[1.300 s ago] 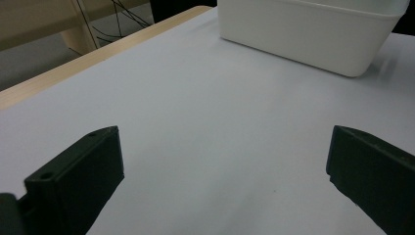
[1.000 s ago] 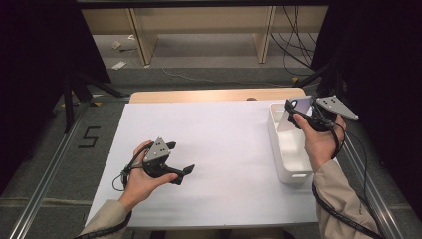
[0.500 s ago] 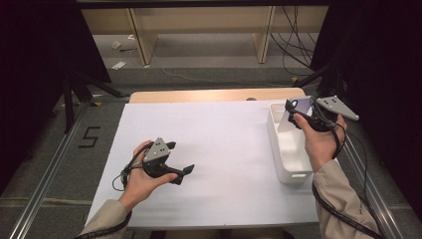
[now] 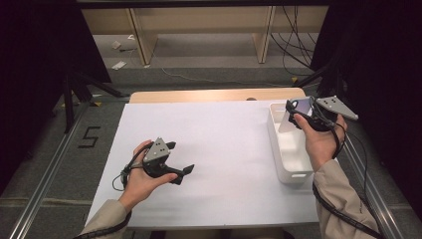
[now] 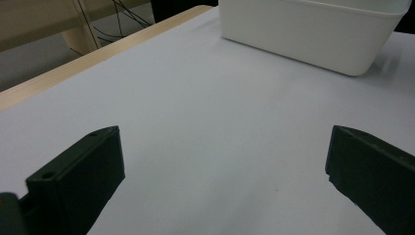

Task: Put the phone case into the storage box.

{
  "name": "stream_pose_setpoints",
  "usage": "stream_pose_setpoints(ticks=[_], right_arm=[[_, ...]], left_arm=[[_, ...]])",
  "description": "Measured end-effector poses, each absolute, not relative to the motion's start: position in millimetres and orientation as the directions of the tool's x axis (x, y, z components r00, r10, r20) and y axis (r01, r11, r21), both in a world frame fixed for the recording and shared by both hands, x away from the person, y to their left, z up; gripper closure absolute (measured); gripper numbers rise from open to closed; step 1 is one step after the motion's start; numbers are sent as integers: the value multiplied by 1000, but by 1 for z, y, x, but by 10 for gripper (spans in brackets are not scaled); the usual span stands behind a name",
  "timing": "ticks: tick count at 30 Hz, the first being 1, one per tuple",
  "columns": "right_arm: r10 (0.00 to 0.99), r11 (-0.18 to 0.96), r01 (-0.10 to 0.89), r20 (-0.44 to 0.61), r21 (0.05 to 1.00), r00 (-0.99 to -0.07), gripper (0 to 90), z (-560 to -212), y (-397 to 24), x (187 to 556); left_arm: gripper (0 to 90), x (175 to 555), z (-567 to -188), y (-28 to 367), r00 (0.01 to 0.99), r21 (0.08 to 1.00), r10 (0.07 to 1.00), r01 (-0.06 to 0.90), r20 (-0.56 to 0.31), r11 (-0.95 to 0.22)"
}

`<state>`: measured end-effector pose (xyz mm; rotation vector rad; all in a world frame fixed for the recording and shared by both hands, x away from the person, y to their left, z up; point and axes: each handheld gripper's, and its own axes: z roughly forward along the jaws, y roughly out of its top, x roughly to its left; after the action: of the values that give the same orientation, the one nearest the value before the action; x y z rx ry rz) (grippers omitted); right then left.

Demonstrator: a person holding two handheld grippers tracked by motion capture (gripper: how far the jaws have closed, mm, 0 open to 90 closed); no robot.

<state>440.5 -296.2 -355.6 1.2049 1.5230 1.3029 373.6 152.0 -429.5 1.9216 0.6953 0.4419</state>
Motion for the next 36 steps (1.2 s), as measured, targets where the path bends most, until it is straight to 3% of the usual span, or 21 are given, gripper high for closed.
stream_pose_setpoints(ticks=[36], right_arm=[[973,29,180,14,983,-232,179,-356,-301,459]], left_arm=[[3,373,-430,152,767,904,642,269,8,-332]])
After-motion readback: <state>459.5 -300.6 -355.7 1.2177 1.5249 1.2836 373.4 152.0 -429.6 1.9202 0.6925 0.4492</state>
